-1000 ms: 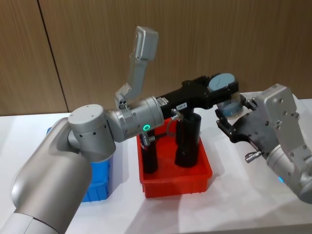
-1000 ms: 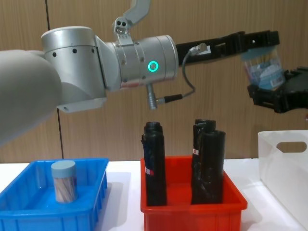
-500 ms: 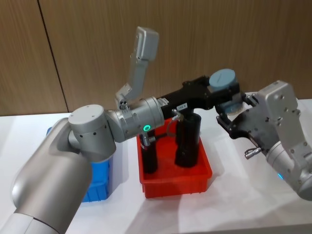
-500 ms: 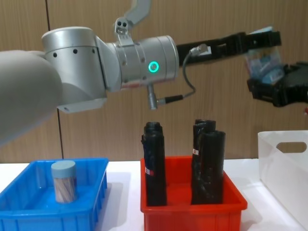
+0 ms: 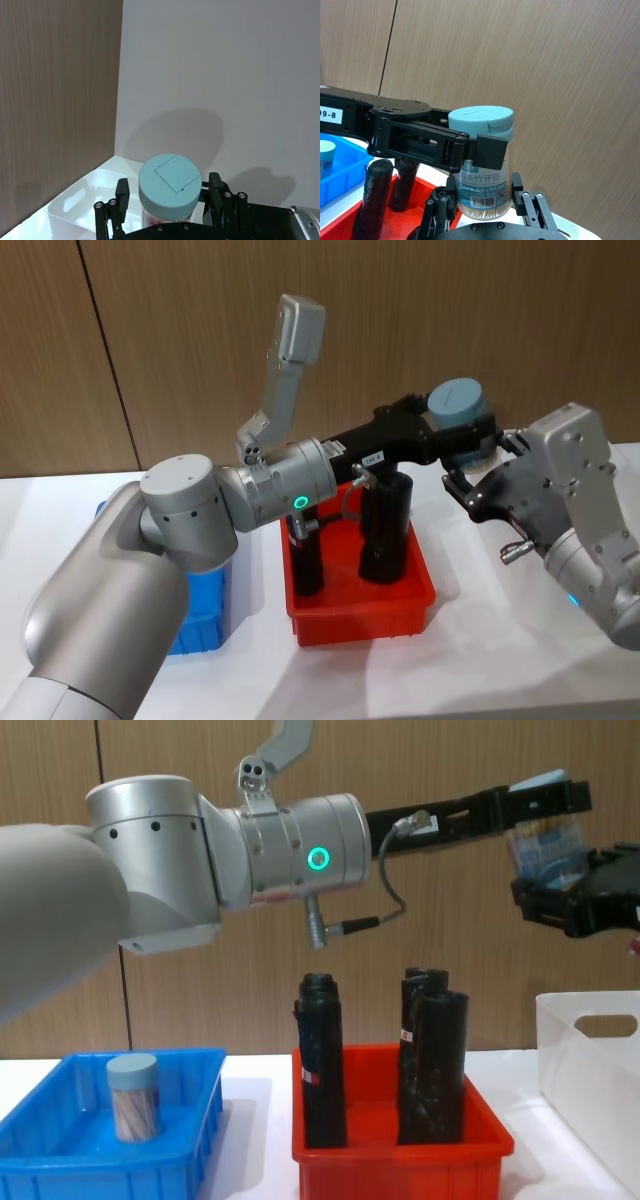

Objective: Pick the cotton swabs from the blue box and place them into the white box.

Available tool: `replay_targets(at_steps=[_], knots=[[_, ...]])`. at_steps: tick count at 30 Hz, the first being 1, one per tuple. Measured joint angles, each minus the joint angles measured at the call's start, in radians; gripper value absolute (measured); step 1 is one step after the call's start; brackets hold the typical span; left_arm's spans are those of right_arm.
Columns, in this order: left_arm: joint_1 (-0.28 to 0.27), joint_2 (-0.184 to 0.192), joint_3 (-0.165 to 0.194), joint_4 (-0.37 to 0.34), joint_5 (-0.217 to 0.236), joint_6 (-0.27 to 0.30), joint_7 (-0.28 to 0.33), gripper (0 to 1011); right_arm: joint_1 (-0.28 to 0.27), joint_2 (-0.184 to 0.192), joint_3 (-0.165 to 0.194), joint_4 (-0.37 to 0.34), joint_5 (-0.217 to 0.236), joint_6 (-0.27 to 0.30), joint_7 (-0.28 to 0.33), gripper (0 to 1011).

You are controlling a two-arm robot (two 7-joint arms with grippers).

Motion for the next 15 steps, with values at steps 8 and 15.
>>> replay_targets(at_steps=[8, 15], knots=[[0.0, 0.0, 0.0, 0.0, 0.0, -0.001, 0.0, 1000, 0.0, -0.002, 0.001, 0.005, 0.002, -0.001, 0.0, 629], [0.0, 0.0, 0.0, 0.0, 0.0, -0.001, 0.0, 1000, -0.001, -0.004, 0.004, 0.023, 0.012, 0.0, -0.006, 629]])
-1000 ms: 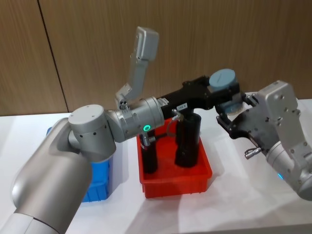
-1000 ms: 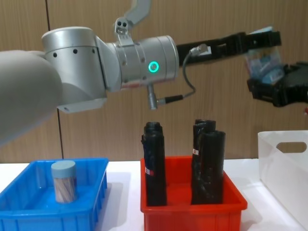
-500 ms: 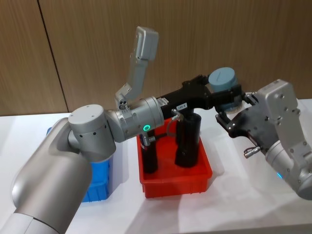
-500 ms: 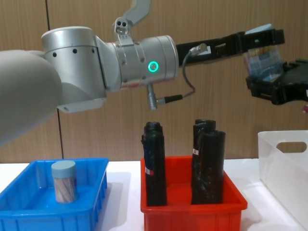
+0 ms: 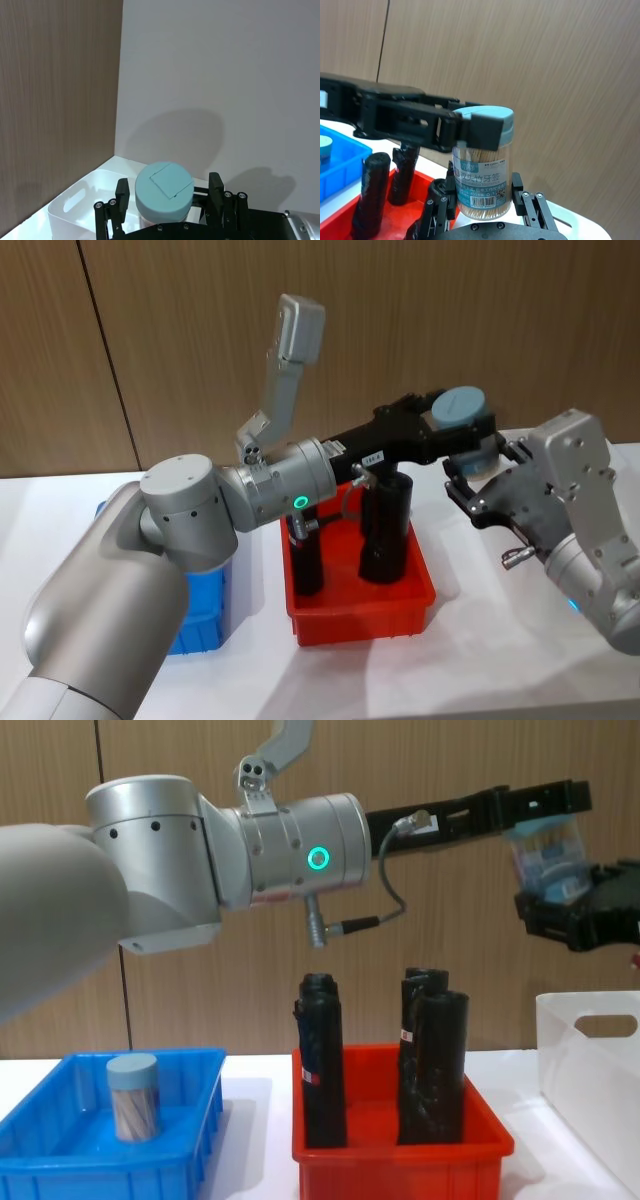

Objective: Pick the cotton swabs from the blue box and place them into the white box.

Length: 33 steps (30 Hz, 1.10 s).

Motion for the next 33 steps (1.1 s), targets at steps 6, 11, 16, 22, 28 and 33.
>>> replay_targets(at_steps=[6, 11, 16, 22, 28, 33], knots=[[0.0, 0.0, 0.0, 0.0, 0.0, 0.0, 0.0, 1000, 0.0, 0.0, 0.006, 0.027, 0.015, 0.006, -0.014, 629], [0.0, 0.0, 0.0, 0.0, 0.0, 0.0, 0.0, 1000, 0.003, 0.001, 0.015, 0.052, 0.027, 0.011, -0.028, 629], [0.0, 0.0, 0.0, 0.0, 0.0, 0.0, 0.0, 1000, 0.011, 0.004, 0.028, 0.085, 0.044, 0.017, -0.046, 628], [0.0, 0.0, 0.0, 0.0, 0.0, 0.0, 0.0, 1000, 0.03, 0.008, 0.047, 0.135, 0.065, 0.025, -0.071, 628], [0.0, 0.0, 0.0, 0.0, 0.0, 0.0, 0.0, 999, 0.057, 0.012, 0.067, 0.194, 0.089, 0.039, -0.09, 628], [0.0, 0.0, 0.0, 0.0, 0.0, 0.0, 0.0, 1000, 0.083, 0.013, 0.083, 0.249, 0.112, 0.054, -0.097, 628]])
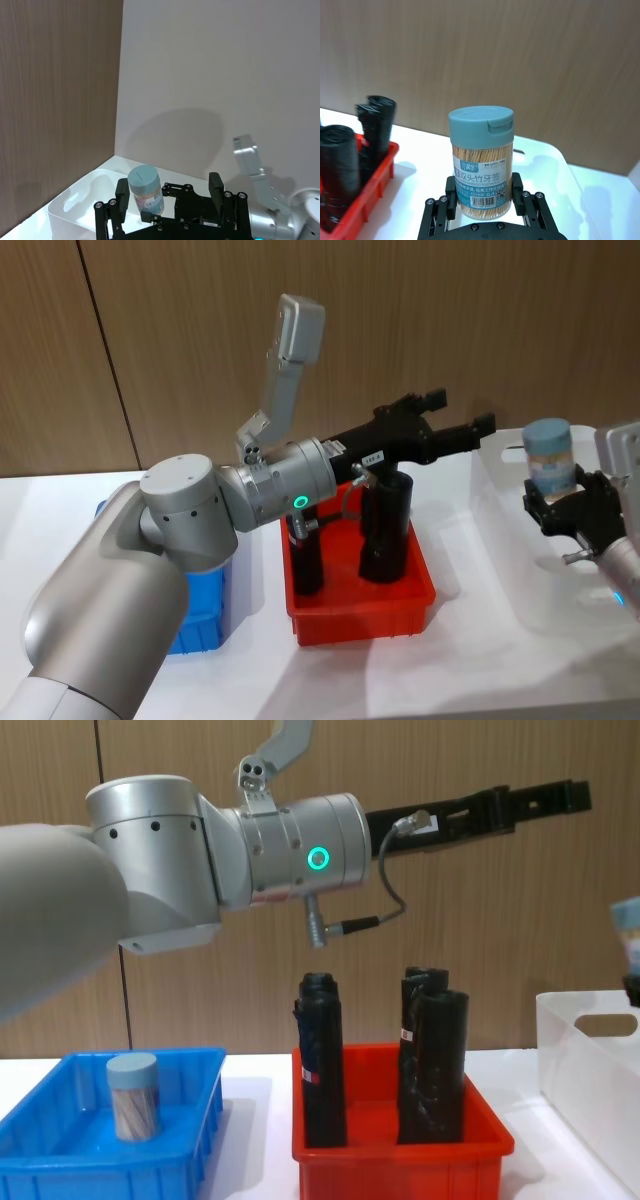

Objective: Pick the cotton swabs from the blue box and place them into the white box.

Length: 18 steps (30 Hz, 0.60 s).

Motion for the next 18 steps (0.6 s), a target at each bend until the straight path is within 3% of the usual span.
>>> replay_targets(at_steps=[14, 18], knots=[[0.0, 0.0, 0.0, 0.0, 0.0, 0.0, 0.0, 1000, 0.089, 0.0, 0.04, 0.183, 0.084, 0.026, 0.01, 630], [0.0, 0.0, 0.0, 0.0, 0.0, 0.0, 0.0, 1000, 0.105, 0.0, 0.047, 0.216, 0.098, 0.026, 0.015, 756]])
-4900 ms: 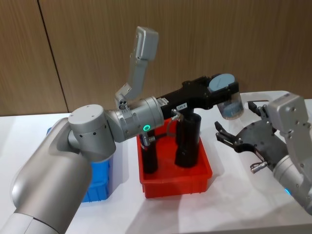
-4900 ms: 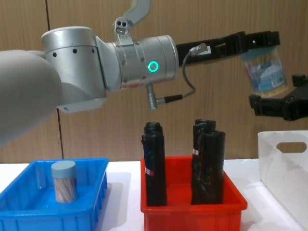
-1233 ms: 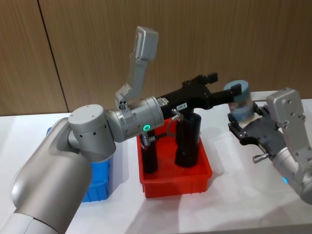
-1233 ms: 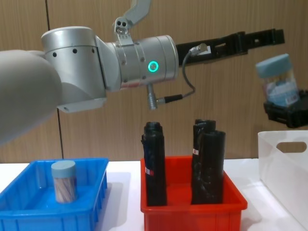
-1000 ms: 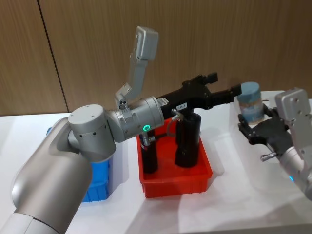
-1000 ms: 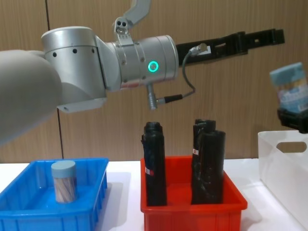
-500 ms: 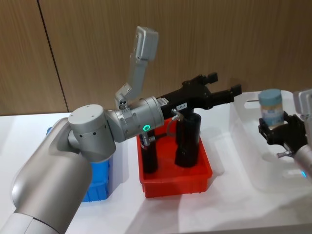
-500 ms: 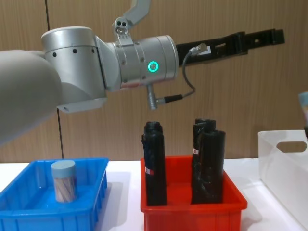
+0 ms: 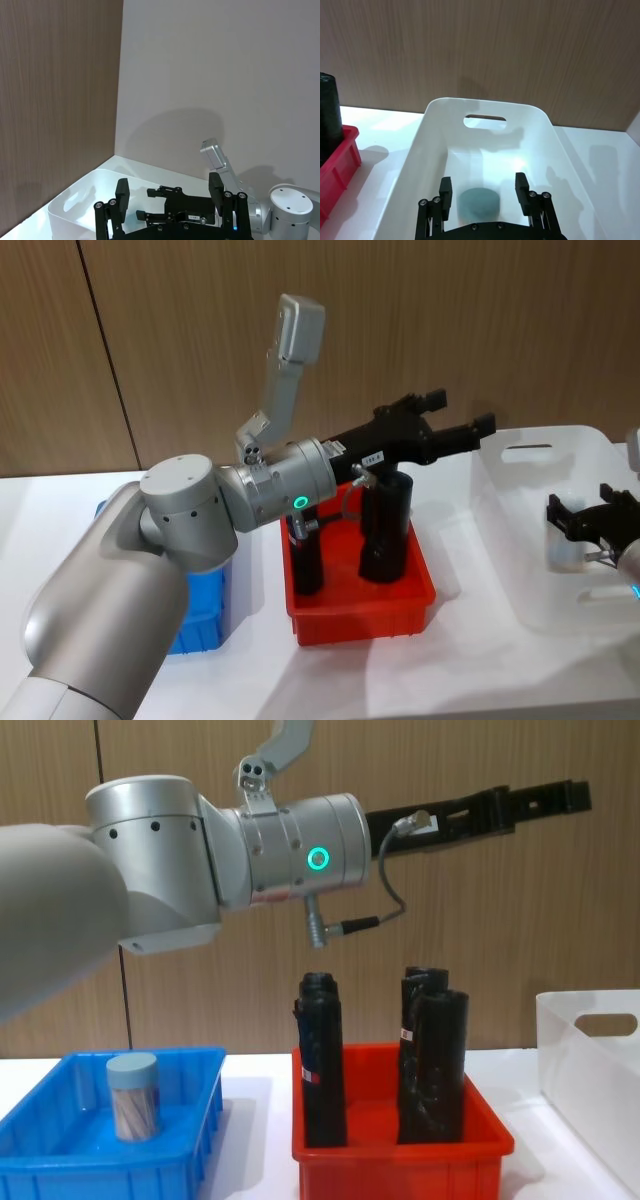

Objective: Pick the cotton swabs from the blue box and place them into the white box.

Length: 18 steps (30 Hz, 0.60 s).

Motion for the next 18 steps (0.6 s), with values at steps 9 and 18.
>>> replay_targets(at_steps=[9, 18], knots=[[0.0, 0.0, 0.0, 0.0, 0.0, 0.0, 0.0, 1000, 0.017, 0.0, 0.01, 0.039, 0.02, -0.011, 0.009, 984], [0.0, 0.0, 0.0, 0.0, 0.0, 0.0, 0.0, 1000, 0.018, 0.002, 0.016, 0.048, 0.026, -0.029, 0.013, 1002]])
